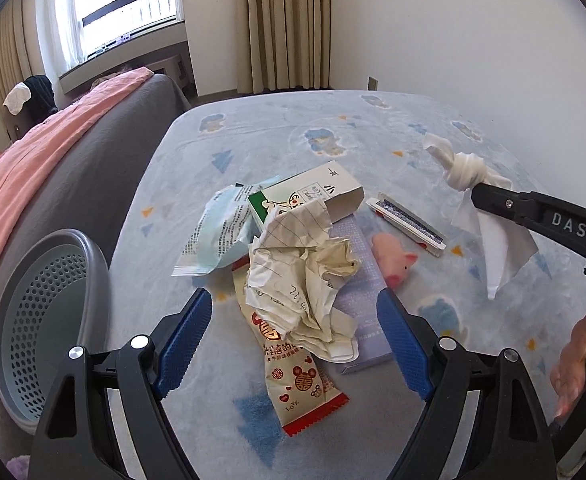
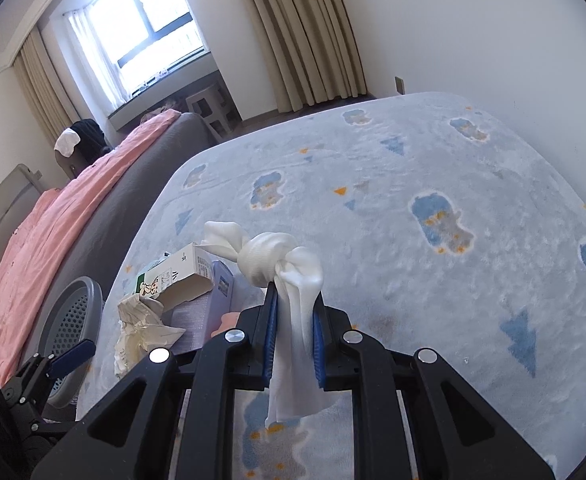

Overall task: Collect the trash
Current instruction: 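Grasp the white cloth with the right gripper while the left grasps crumpled paper, then lift both held items and carry them over the grey basket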

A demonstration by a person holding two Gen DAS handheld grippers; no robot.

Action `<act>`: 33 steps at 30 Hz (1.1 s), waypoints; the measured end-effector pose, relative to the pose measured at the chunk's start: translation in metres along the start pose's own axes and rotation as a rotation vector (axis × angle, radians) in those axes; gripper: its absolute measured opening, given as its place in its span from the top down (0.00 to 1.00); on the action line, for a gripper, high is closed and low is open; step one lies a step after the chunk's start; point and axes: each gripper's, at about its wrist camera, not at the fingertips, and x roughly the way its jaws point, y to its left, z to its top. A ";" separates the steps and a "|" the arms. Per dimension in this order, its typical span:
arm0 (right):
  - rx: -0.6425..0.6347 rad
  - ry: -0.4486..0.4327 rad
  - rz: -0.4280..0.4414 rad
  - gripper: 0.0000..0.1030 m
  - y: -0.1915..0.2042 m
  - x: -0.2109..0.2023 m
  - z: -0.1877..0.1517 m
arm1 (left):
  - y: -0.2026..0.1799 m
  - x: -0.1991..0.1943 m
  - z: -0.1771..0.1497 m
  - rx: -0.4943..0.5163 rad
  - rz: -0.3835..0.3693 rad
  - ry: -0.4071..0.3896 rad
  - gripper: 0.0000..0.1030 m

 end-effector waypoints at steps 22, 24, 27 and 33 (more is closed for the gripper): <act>0.023 -0.002 0.029 0.85 -0.009 -0.004 0.003 | 0.005 0.024 0.007 -0.015 -0.009 0.060 0.57; 0.018 0.000 0.028 0.85 -0.007 -0.004 0.002 | 0.005 0.019 0.007 -0.013 -0.007 0.047 0.57; 0.012 0.001 0.024 0.85 -0.005 -0.003 0.002 | 0.008 0.008 0.007 -0.022 -0.010 0.026 0.57; 0.005 -0.006 0.021 0.85 0.000 -0.004 0.002 | 0.025 -0.020 0.007 -0.043 0.009 -0.028 0.57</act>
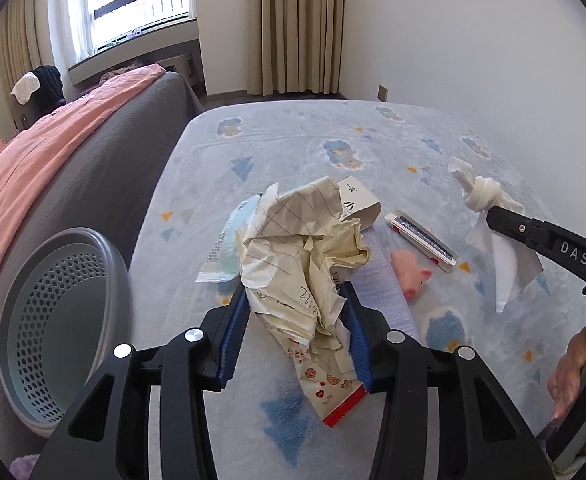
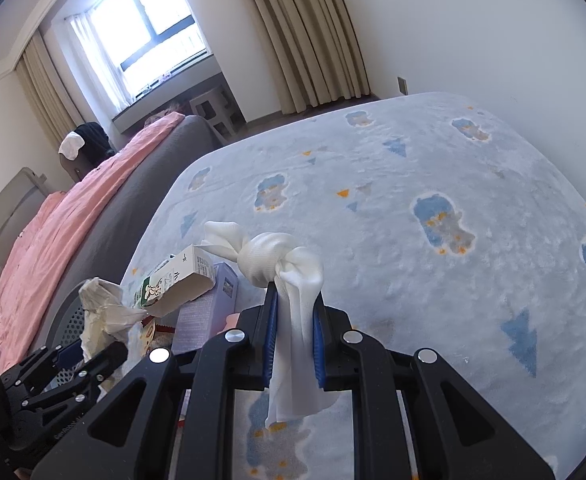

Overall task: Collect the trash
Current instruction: 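Lift both held items and carry them over the grey basket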

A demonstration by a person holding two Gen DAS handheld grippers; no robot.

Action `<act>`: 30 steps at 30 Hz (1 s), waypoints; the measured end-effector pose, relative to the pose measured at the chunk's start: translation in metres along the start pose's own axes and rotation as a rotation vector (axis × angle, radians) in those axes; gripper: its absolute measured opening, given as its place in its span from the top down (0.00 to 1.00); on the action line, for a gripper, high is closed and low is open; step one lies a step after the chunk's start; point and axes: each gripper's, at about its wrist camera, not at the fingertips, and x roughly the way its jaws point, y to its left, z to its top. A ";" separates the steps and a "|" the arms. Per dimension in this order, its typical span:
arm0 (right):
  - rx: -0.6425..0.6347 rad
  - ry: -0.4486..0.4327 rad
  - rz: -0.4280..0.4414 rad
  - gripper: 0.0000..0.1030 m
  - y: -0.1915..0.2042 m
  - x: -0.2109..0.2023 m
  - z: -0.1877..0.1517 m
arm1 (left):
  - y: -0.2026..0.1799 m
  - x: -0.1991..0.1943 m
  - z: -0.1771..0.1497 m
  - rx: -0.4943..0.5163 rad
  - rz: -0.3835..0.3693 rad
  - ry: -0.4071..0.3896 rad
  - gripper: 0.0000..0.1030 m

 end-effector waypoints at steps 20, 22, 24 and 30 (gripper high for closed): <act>-0.074 0.007 0.052 0.85 0.051 -0.005 -0.026 | 0.096 -0.052 -0.040 -0.108 0.143 -0.054 0.57; -0.085 0.004 0.065 0.85 0.060 -0.007 -0.030 | 0.105 -0.054 -0.044 -0.116 0.152 -0.058 0.57; -0.093 -0.001 0.077 0.85 0.068 -0.010 -0.034 | 0.114 -0.056 -0.047 -0.126 0.162 -0.060 0.57; -0.116 -0.006 0.110 0.85 0.098 -0.013 -0.043 | 0.146 -0.059 -0.061 -0.165 0.184 -0.065 0.57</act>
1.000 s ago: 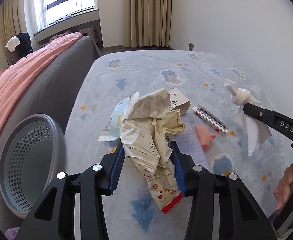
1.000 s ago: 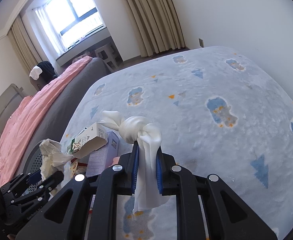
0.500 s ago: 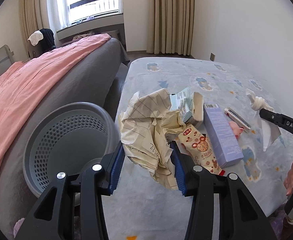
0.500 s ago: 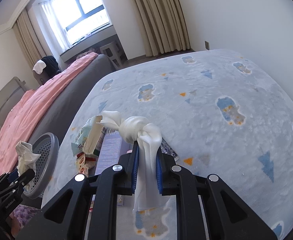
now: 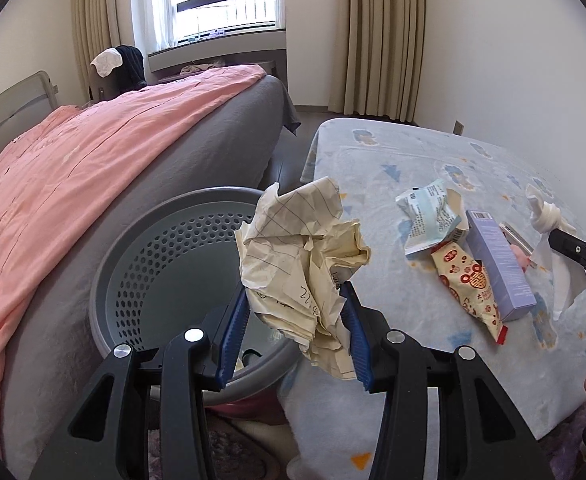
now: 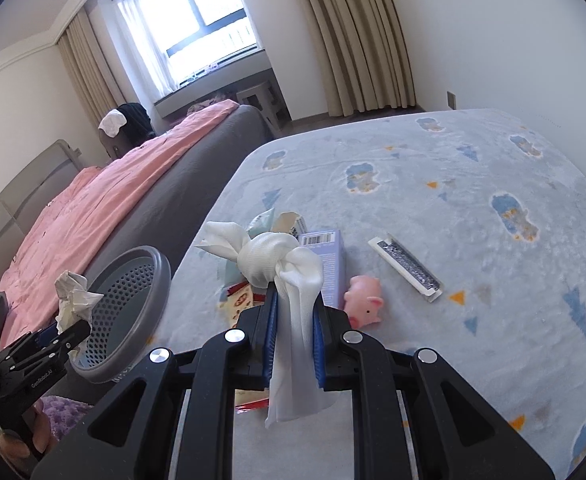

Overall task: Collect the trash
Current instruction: 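Lift both held items and carry them over the grey basket, then open both grippers to drop the paper and cloth into the basket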

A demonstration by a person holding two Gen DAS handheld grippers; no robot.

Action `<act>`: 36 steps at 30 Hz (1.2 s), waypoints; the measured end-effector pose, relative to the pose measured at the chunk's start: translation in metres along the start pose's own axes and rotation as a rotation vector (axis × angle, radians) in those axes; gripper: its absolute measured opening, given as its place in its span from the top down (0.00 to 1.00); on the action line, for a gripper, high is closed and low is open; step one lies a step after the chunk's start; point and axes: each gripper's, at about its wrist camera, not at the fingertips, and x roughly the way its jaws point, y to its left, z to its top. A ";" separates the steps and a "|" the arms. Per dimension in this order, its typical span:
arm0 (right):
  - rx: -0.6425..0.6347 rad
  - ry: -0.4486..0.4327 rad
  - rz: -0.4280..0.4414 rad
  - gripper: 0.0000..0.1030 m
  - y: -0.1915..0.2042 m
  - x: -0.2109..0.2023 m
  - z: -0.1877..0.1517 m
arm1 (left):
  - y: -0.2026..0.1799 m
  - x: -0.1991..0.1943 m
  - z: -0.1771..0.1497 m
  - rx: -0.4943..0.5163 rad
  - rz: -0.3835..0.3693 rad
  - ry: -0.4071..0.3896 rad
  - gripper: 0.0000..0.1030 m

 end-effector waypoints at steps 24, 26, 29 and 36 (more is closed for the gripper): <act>-0.154 0.066 0.089 0.85 0.119 0.070 0.018 | 0.110 0.023 0.028 -0.093 0.069 -0.030 0.56; -0.159 0.075 0.104 0.85 0.128 0.077 0.018 | 0.115 0.027 0.028 -0.098 0.075 -0.019 0.56; -0.163 0.093 0.125 0.85 0.139 0.087 0.016 | 0.121 0.033 0.027 -0.108 0.085 -0.005 0.56; -0.197 0.134 0.158 0.85 0.163 0.109 0.010 | 0.134 0.043 0.022 -0.141 0.090 0.016 0.56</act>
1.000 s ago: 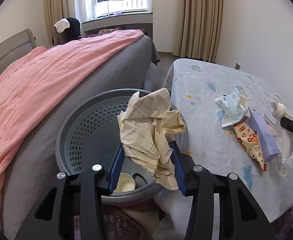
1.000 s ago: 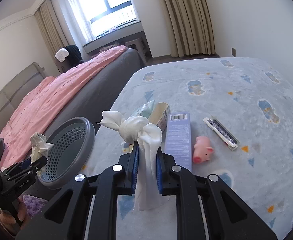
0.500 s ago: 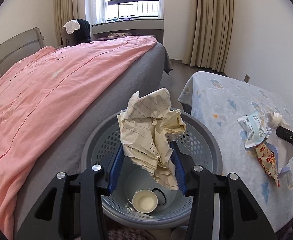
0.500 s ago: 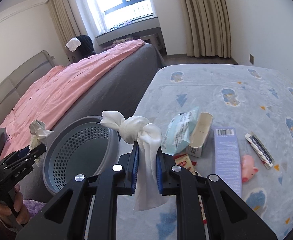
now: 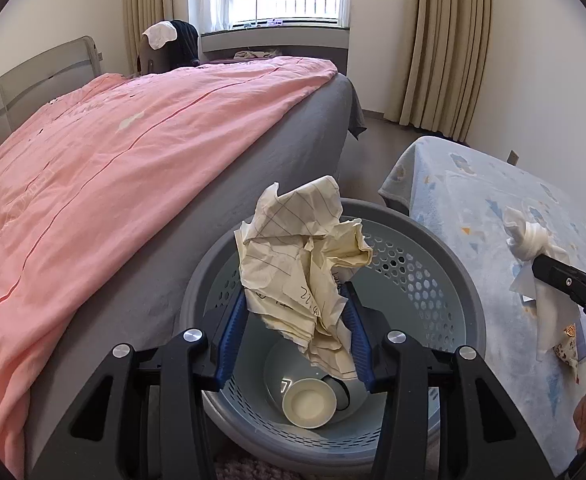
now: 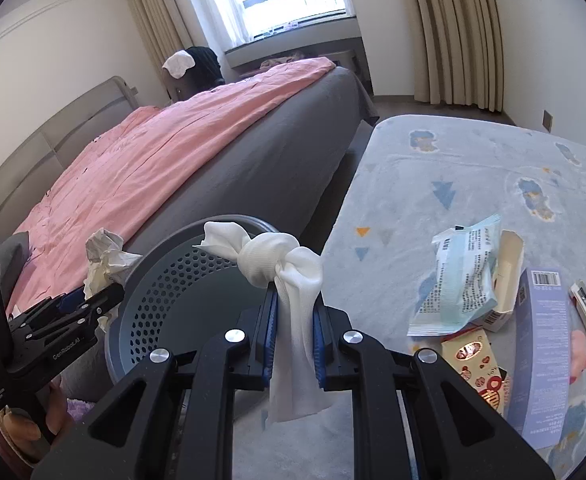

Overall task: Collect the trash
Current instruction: 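Open both grippers to drop the paper and cloth into the basket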

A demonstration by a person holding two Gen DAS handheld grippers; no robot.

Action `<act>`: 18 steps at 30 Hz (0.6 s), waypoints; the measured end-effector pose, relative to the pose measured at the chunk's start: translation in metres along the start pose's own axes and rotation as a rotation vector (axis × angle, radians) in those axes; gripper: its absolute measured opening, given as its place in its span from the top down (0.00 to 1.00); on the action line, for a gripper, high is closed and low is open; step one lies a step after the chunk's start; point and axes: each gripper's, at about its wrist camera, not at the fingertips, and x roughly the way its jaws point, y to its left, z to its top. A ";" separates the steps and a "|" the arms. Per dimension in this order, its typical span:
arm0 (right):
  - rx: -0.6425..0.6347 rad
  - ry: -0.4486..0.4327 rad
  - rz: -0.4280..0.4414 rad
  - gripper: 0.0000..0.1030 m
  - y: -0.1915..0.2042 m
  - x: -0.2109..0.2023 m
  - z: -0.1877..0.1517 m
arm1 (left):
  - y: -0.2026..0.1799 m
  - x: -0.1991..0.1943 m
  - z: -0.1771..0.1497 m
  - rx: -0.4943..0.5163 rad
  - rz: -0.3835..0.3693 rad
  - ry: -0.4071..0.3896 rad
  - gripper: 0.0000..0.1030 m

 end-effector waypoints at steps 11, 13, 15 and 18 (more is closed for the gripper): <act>-0.043 0.055 0.038 0.83 0.026 0.030 0.002 | 0.007 0.016 -0.007 -0.035 0.012 0.031 0.56; -0.048 0.063 0.045 0.83 0.029 0.034 0.002 | 0.008 0.016 -0.006 -0.041 0.014 0.029 0.56; -0.057 0.070 0.051 0.83 0.033 0.037 0.002 | 0.009 0.017 -0.006 -0.044 0.016 0.029 0.56; -0.073 0.077 0.055 0.83 0.039 0.043 0.002 | 0.008 0.019 -0.006 -0.048 0.014 0.037 0.56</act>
